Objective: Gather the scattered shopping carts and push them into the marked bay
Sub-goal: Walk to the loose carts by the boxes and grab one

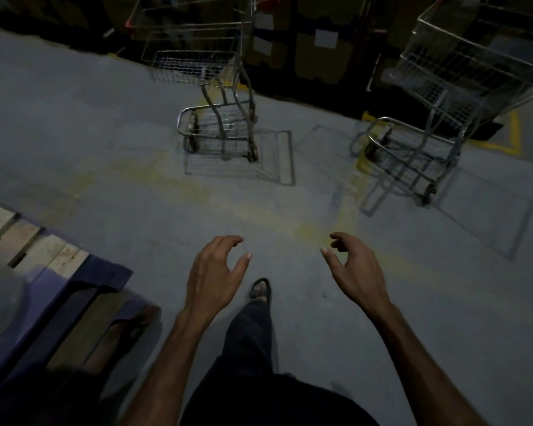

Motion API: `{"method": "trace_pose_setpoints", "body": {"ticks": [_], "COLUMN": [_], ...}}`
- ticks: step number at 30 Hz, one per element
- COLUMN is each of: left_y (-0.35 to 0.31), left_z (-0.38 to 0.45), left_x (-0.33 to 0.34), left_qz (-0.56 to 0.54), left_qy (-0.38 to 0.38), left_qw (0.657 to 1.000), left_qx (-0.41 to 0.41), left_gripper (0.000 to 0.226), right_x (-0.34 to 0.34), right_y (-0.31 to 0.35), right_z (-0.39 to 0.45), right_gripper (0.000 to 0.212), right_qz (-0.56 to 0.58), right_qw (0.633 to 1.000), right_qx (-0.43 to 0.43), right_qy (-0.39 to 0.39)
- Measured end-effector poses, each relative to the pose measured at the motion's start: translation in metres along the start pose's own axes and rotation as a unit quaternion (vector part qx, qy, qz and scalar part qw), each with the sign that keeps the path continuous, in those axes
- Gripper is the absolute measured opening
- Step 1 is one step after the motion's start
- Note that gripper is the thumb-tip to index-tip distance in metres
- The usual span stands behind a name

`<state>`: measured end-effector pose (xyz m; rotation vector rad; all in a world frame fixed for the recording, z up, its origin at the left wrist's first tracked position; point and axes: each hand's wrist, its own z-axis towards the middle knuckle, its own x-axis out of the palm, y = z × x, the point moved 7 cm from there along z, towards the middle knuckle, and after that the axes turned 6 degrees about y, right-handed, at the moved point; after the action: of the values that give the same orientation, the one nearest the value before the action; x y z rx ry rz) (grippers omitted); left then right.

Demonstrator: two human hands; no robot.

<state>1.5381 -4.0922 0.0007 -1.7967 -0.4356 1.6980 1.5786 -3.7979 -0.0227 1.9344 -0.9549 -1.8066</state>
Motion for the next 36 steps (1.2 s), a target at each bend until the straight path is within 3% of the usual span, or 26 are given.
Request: {"method": "trace_pose_setpoints", "body": {"ticks": [11, 18, 26, 36], "left_y": [-0.013, -0.048, -0.083, -0.144], "left_z": [0.241, 0.341, 0.467, 0.628], "left_x": [0.005, 0.032, 0.078, 0.119], "left_qz": [0.019, 0.011, 0.009, -0.002], "left_qy": [0.067, 0.105, 0.098, 0.074], "left_qw": [0.994, 0.985, 0.987, 0.993], "left_qx": [0.089, 0.138, 0.129, 0.087], "left_gripper": [0.033, 0.032, 0.030, 0.032], "right_x": [-0.043, -0.075, -0.113, -0.189], "right_y": [0.024, 0.004, -0.044, -0.076], "right_z": [0.175, 0.247, 0.379, 0.566], "right_gripper": [0.042, 0.043, 0.046, 0.046], "right_qz": [-0.001, 0.020, 0.019, 0.018], "right_qw": [0.997, 0.991, 0.992, 0.998], "right_qx": [0.055, 0.107, 0.107, 0.045], "right_qy": [-0.062, -0.081, -0.065, -0.028]}}
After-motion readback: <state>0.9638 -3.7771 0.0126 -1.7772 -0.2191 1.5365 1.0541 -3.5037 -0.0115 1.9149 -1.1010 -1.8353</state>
